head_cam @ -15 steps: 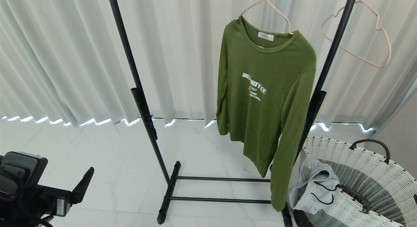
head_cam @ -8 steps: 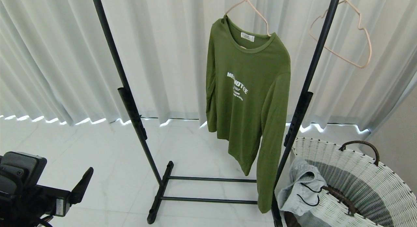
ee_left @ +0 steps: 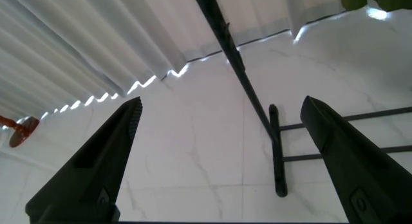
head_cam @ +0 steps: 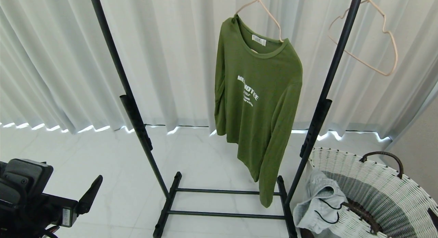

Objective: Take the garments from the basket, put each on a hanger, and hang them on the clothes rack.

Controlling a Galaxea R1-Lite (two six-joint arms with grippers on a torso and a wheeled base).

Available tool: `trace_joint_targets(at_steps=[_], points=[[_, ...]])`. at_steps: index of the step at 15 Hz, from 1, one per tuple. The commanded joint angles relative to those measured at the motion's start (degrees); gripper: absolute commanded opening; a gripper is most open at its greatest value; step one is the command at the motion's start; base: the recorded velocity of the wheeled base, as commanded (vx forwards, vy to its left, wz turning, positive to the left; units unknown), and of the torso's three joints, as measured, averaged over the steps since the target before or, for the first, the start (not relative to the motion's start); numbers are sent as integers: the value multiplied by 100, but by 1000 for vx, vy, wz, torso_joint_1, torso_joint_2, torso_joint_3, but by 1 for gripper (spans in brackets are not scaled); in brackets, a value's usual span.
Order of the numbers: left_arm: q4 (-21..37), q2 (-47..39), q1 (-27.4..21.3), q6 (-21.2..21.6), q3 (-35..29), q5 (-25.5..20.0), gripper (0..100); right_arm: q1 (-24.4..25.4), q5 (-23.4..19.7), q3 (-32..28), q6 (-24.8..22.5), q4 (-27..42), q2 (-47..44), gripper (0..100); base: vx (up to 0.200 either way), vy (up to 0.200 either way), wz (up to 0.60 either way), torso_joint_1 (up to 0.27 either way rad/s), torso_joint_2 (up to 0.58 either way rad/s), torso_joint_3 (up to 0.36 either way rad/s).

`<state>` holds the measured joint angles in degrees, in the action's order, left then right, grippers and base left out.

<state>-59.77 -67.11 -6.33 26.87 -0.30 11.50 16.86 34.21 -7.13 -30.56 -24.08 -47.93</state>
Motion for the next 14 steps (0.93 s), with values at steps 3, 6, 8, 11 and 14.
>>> trace_joint_targets(at_steps=[3, 6, 8, 11, 14], points=[[-8, -101, -79, 11, -22, 2, 100, 2, -345, 19, 103, -9, -726, 100, 200, 0, 0, 2, 2, 2], [-8, -188, -79, 3, 4, 2, 100, 2, -898, -8, 551, -62, -1561, 100, 133, 0, 0, 2, -2, 2], [-8, -171, -176, 29, 13, 2, 100, 2, -1470, 1, 947, -62, -2106, 100, 0, 0, 0, 0, 0, 0], [-8, -162, -475, 47, 13, 2, 100, 28, -1724, 36, 1483, -378, -3178, 100, 0, 0, 0, 0, 0, 0], [-8, -171, -624, 64, 13, 11, 100, 28, -1830, 291, 1668, -1741, -4514, 100, 0, 0, 0, 0, 0, 0]])
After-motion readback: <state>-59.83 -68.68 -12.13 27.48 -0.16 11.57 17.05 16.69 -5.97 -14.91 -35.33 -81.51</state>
